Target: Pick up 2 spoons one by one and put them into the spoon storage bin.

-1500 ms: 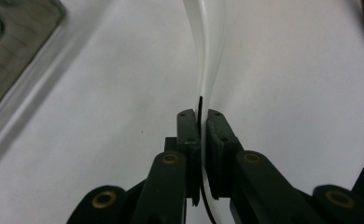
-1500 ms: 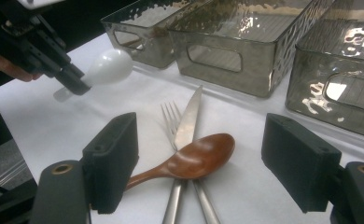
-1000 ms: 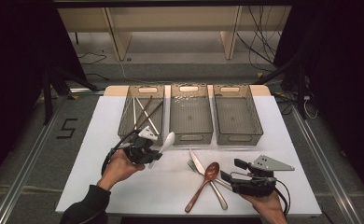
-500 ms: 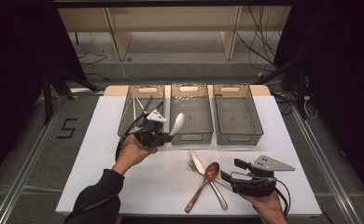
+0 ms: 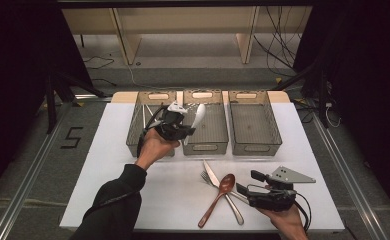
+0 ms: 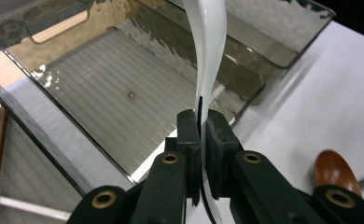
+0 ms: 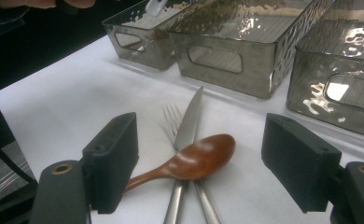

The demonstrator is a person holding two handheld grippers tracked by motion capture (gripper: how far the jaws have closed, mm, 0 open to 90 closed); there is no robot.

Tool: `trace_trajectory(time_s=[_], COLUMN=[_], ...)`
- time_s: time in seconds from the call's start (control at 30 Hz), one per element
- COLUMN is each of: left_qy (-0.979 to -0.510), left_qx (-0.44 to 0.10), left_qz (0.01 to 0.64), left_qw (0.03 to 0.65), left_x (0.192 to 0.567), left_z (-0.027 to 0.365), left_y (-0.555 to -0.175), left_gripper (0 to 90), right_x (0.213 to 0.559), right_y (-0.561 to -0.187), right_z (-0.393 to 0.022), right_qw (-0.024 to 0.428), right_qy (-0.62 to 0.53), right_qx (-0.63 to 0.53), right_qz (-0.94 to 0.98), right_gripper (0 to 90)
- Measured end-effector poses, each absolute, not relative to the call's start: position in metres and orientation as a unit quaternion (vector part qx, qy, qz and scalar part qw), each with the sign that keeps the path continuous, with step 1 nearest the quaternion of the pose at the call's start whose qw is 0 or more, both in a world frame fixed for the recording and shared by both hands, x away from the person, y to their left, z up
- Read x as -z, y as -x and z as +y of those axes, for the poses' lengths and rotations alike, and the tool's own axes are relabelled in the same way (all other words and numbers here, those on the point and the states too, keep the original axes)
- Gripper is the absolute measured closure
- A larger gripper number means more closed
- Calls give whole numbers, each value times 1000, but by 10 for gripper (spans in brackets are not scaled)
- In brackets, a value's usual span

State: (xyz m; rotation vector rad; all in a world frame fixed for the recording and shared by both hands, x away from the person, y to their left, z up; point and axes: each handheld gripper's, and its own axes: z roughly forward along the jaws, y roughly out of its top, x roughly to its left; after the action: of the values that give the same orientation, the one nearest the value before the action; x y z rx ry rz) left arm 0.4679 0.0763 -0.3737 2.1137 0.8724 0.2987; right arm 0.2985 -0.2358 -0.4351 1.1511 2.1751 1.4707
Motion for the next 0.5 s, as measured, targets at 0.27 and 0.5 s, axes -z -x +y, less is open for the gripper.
trace_trajectory(time_s=[0.27, 0.5], left_qy=[-828, -825], left_qx=[-126, -133], left_qz=[355, 364], left_qw=[415, 411], left_x=[370, 373], left_z=[69, 61], left_y=[-486, -498], left_gripper=[850, 849], right_x=[435, 436], right_y=[-299, -299], right_z=[-236, -237], right_qw=[136, 136], right_qy=[-398, -397], right_qx=[-510, -511], right_qz=[751, 750], right_gripper=[279, 279])
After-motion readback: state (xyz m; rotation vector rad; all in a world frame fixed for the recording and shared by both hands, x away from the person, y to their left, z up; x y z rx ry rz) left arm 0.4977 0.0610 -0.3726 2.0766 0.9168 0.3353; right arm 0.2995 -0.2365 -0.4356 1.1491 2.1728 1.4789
